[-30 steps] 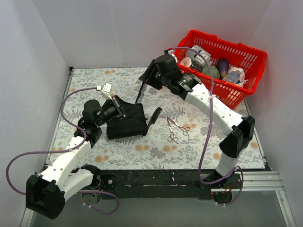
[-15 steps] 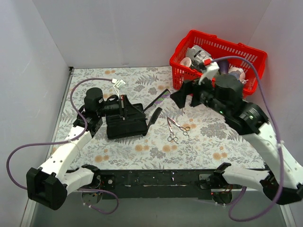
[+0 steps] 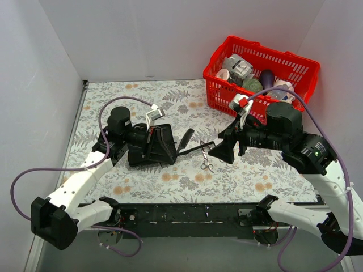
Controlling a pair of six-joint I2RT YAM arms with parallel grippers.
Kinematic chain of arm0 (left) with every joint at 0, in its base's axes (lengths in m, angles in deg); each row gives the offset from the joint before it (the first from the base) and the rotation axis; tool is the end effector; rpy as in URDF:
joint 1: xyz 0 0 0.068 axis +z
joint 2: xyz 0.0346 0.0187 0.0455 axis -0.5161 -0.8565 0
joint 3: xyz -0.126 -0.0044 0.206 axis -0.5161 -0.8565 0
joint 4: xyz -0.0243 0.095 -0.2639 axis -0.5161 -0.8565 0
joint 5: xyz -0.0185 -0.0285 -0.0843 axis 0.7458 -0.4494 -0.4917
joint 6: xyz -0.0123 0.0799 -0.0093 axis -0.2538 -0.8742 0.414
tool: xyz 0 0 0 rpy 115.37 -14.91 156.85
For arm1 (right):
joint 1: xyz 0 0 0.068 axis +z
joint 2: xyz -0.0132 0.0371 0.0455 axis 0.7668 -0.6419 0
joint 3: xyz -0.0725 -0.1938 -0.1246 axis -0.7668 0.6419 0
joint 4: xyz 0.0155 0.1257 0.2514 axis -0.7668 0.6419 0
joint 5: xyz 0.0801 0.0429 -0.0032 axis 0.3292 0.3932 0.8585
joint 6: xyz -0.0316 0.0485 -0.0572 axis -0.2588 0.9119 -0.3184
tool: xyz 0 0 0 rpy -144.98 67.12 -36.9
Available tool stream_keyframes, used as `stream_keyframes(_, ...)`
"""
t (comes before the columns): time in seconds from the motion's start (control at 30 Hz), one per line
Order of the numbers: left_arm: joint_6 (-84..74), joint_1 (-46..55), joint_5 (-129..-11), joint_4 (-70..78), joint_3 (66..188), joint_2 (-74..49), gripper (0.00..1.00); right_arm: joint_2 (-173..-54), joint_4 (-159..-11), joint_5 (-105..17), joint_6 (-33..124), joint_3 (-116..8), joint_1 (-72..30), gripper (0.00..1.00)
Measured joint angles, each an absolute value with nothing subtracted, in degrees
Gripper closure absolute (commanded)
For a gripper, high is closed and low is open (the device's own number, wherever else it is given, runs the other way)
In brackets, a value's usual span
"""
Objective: Sort the hair-cutting tools
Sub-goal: Adjust the comb.
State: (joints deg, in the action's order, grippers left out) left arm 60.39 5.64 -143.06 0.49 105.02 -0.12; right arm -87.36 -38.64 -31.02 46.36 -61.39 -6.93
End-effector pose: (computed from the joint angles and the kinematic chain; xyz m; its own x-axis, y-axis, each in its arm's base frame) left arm 0.2135 -0.1789 0.2995 -0.9557 0.2942 0.0101 0.0010 0.0375 -0.9993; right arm 0.1474 0.1723 0.4385 -0.3434 -0.1508 -0.9270 -0.8457 0.4790 0.2354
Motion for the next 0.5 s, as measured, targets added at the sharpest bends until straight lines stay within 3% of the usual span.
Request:
stream_keyframes(0.23, 59.71, 3.26, -145.84, 2.07, 104.98, 6.63, 1.0, -87.38, -37.59, -25.35, 44.31, -61.13, -6.93, 0.17)
stream_keyframes(0.5, 59.1, 1.97, -146.41, 2.37, 104.04, 6.19, 1.0, -88.6, -39.62, -16.42, 44.9, -61.17, -6.93, 0.25)
